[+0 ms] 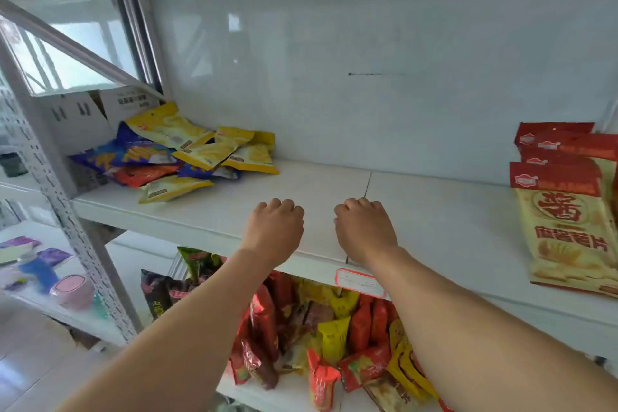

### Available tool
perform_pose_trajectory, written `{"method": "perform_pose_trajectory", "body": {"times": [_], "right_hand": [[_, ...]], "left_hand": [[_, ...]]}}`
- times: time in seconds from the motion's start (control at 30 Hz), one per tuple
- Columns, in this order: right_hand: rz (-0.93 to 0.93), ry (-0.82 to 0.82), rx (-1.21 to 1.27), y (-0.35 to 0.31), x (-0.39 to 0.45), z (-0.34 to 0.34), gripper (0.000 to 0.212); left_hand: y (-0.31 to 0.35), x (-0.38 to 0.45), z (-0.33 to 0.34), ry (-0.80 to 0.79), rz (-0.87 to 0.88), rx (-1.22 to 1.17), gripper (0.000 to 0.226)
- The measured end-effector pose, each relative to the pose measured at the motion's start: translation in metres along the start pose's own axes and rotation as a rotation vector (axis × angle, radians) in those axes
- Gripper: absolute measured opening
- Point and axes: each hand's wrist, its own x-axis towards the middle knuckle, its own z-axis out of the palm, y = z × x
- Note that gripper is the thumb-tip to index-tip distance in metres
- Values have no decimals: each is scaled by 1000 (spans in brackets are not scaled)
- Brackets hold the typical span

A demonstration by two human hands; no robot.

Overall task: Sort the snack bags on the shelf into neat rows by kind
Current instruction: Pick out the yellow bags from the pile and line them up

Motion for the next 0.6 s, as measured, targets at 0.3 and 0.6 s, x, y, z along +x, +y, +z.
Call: {"method": "perform_pose_trajectory", "body": {"times": [0.3, 0.6], "right_hand": [[-78, -9, 62, -105, 87, 23, 23], [30, 90, 195, -137, 216, 77, 36]], "left_hand": [[-124, -12, 32, -27, -92, 31, 28], [-211, 58, 84, -4, -271, -51, 26]]}}
